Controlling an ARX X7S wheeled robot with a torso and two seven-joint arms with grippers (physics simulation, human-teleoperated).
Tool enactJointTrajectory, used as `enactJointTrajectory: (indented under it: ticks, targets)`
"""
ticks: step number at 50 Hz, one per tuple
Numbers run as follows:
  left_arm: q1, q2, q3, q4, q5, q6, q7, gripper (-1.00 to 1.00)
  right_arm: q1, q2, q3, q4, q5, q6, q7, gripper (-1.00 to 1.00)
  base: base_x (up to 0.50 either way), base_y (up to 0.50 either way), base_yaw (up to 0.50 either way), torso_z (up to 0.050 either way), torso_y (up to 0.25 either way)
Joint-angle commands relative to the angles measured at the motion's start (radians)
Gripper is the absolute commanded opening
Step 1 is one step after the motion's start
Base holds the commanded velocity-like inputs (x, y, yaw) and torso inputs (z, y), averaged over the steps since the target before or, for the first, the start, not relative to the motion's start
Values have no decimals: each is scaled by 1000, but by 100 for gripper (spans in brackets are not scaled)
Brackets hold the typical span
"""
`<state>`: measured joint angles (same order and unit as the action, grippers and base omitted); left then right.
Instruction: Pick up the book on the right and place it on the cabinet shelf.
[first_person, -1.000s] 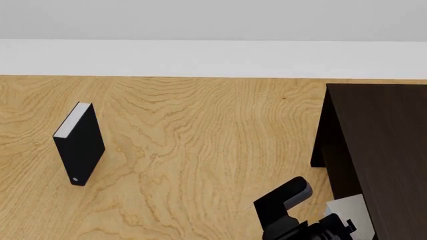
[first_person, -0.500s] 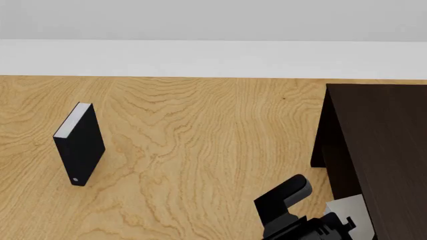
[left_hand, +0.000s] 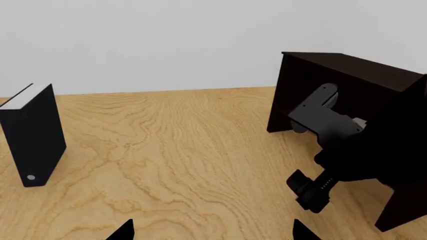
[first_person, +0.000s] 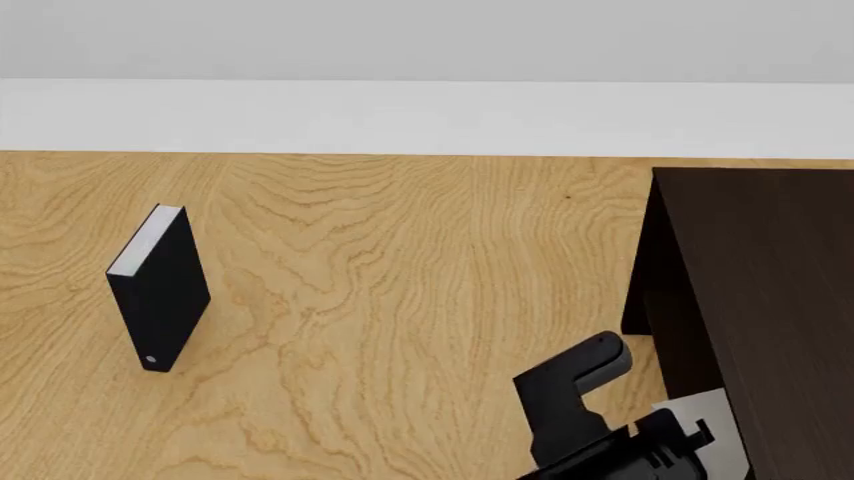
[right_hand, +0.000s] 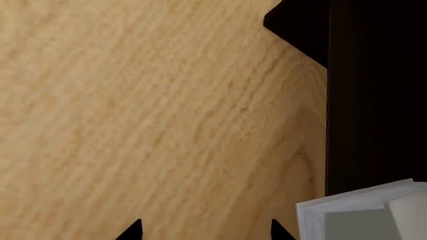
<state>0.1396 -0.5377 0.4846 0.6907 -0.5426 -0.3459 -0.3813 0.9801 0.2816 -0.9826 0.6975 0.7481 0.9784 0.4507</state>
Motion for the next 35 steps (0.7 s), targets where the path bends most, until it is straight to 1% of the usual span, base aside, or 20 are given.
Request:
enactJointTrajectory:
  ticks: [1,12,26,35]
  targets:
    - [-4,-1,4,-2,-2,-1,0,100,-15,76,-14,23,38,-28,118,100,0,-5,-6,-10,0]
    - [-2,-3,9,-2,4,1,-4,100,-60,53,-28,27,36,-73,80,100,3,-4,-6,-1,0]
    - [-5,-2,16,-6,3,5,-1,100,-77,73,-20,-166,74,-49,101,100,1,-1,-4,-1,0]
    - [-7,-1,17,-8,3,6,-3,100,-58,69,-28,-202,73,-47,90,100,0,0,0,0,0]
